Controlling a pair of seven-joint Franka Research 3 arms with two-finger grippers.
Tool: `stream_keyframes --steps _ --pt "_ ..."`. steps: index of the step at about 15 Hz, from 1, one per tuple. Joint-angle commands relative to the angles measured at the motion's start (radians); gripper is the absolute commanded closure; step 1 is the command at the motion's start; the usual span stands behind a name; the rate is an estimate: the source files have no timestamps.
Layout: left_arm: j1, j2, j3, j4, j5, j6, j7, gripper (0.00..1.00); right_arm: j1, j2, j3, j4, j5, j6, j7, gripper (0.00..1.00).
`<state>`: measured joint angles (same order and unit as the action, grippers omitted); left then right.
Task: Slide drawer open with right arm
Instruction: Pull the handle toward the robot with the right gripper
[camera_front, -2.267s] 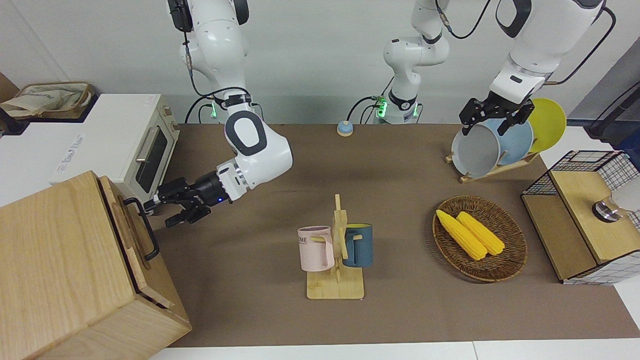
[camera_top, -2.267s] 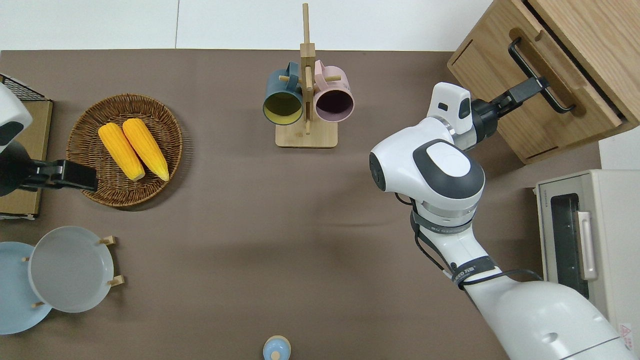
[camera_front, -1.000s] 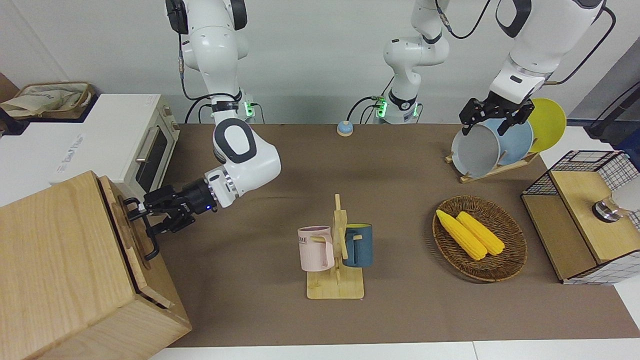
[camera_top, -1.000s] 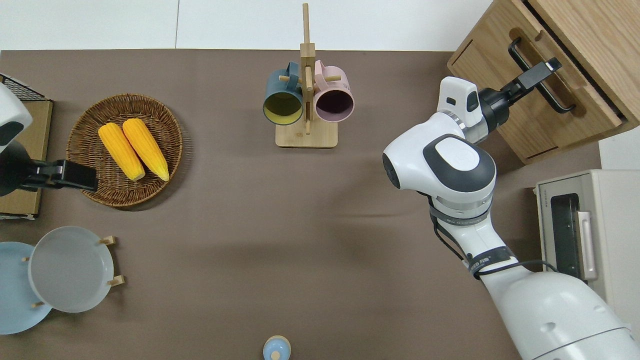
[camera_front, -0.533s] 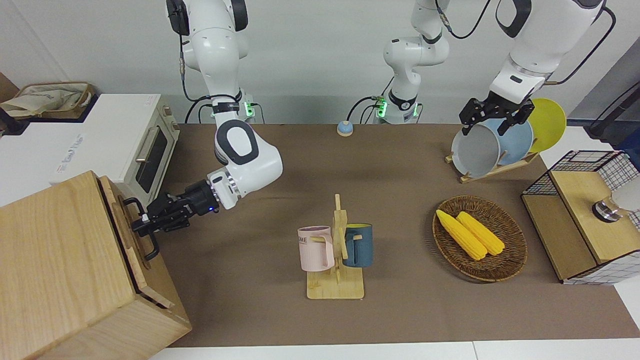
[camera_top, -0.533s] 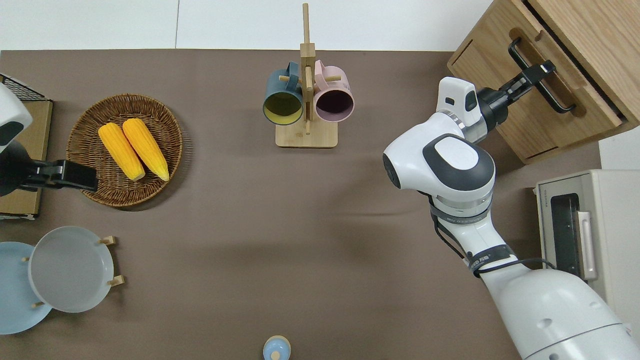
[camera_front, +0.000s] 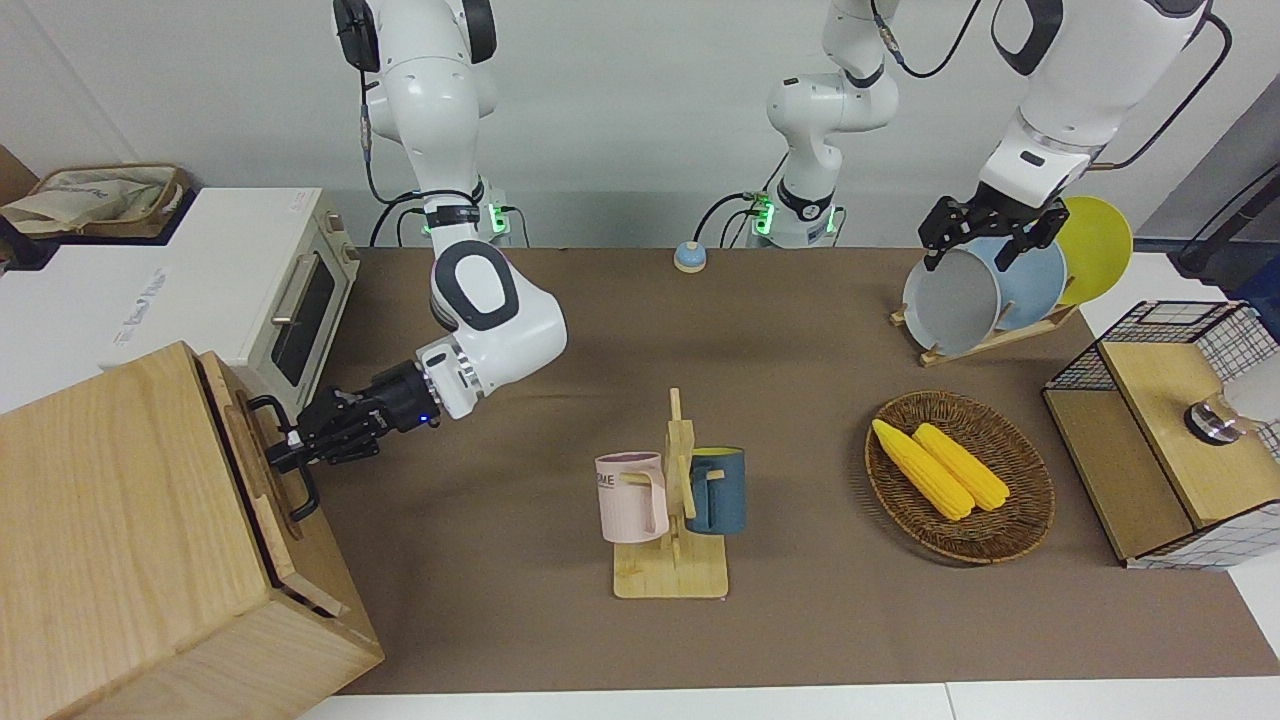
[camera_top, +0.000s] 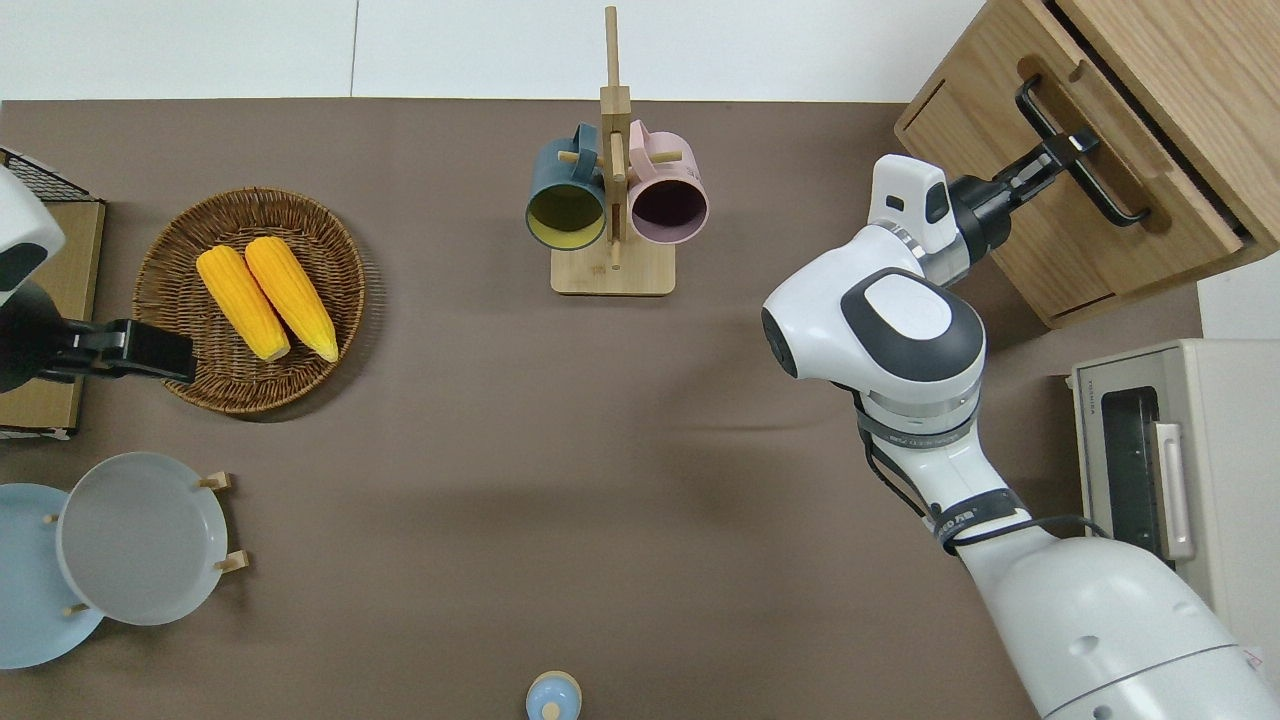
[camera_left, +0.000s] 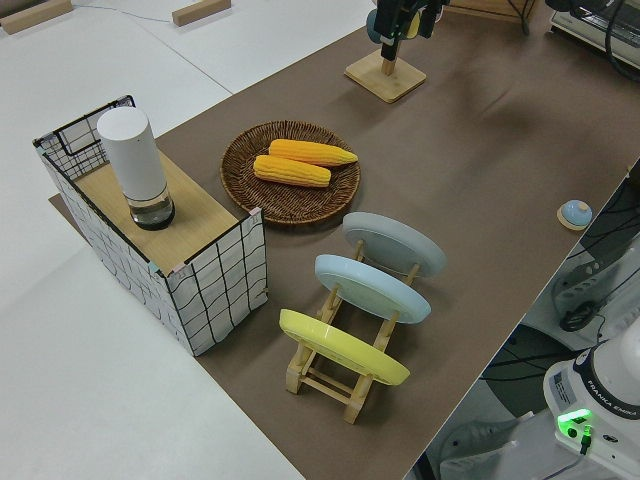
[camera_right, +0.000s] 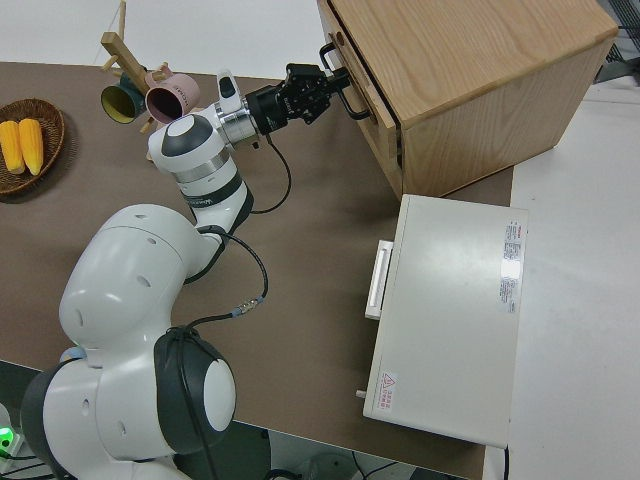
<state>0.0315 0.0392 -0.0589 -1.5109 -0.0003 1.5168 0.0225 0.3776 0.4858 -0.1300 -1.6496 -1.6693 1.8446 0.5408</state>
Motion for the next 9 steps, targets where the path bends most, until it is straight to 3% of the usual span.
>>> stream_keyframes --steps 1,9 --pt "0.005 0.011 -0.007 0.026 0.017 -0.02 0.01 0.01 0.029 0.01 0.0 0.033 -0.001 -0.021 -0.054 0.994" --pt "0.005 0.011 -0.007 0.024 0.017 -0.02 0.01 0.01 0.138 0.01 0.01 0.034 0.083 -0.178 -0.076 0.994"
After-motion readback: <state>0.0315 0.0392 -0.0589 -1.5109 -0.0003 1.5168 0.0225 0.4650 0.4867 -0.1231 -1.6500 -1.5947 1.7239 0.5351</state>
